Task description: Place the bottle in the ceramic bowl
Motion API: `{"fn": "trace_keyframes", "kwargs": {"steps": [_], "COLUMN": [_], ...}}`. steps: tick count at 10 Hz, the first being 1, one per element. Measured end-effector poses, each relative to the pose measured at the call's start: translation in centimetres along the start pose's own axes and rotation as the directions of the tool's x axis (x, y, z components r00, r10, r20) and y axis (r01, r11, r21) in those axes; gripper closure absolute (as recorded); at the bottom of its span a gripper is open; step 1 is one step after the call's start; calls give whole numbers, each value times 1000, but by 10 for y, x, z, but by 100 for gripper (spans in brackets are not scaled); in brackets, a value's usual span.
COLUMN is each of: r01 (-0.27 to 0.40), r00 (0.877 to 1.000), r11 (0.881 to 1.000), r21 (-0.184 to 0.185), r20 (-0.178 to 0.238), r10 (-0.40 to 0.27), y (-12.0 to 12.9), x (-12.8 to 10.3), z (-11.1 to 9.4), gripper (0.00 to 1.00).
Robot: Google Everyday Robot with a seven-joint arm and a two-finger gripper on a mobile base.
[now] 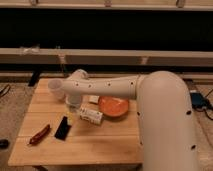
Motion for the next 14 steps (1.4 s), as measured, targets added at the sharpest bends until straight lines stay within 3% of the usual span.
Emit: {"fn": "trace_keyframes", "kwargs": {"steps": [3, 5, 7, 9, 11, 12, 14], "r01": [-90, -106, -92, -73, -38, -19, -7], "r00": [996, 994, 995, 995, 995, 996, 998], "r11": [996, 994, 995, 997, 999, 998, 994], "r21": [-11, -23, -31, -23, 22, 59, 107], "r20": [0, -10, -39, -65, -87, -89, -63], "r10": [90, 106, 91, 71, 40, 25, 14], "y": [-25, -30, -29, -31, -36, -40, -45], "x": [28, 42, 49, 53, 51, 49, 46], "z": [17, 28, 36, 34, 15, -5, -46], "gripper": [20, 20, 33, 55, 73, 85, 99]}}
